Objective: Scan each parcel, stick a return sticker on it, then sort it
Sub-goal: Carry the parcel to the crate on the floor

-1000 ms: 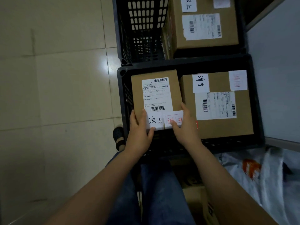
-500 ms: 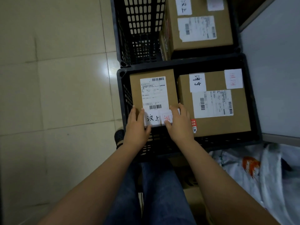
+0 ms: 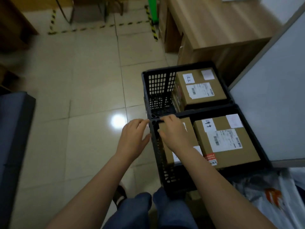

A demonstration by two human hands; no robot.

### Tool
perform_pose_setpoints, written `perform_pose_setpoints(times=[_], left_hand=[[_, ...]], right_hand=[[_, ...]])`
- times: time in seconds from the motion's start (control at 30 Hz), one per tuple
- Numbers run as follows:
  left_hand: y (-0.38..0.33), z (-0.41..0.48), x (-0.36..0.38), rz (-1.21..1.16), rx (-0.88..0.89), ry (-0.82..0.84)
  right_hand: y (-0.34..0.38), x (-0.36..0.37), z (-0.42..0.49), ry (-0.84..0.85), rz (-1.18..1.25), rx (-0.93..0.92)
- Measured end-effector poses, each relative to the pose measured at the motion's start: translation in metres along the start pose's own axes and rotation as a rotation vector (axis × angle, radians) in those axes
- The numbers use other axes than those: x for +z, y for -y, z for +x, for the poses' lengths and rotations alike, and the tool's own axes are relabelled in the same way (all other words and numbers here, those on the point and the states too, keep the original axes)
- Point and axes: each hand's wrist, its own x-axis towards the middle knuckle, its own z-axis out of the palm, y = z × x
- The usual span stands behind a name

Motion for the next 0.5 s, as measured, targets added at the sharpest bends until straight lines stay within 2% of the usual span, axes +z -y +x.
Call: perform_pose_setpoints(times=[0.3,0.5], left_hand=[[0.111,0.033,-0.139,0.049,0.186,-0.197],[0.148,0.074,-0.203,0.098,0.246,-0.301]], right_hand=[[0.151,-0.02,0.044,-0.247,-0.106,-0.106],[0.215,-0.049,0.089,-0.315,-0.198,-0.18]])
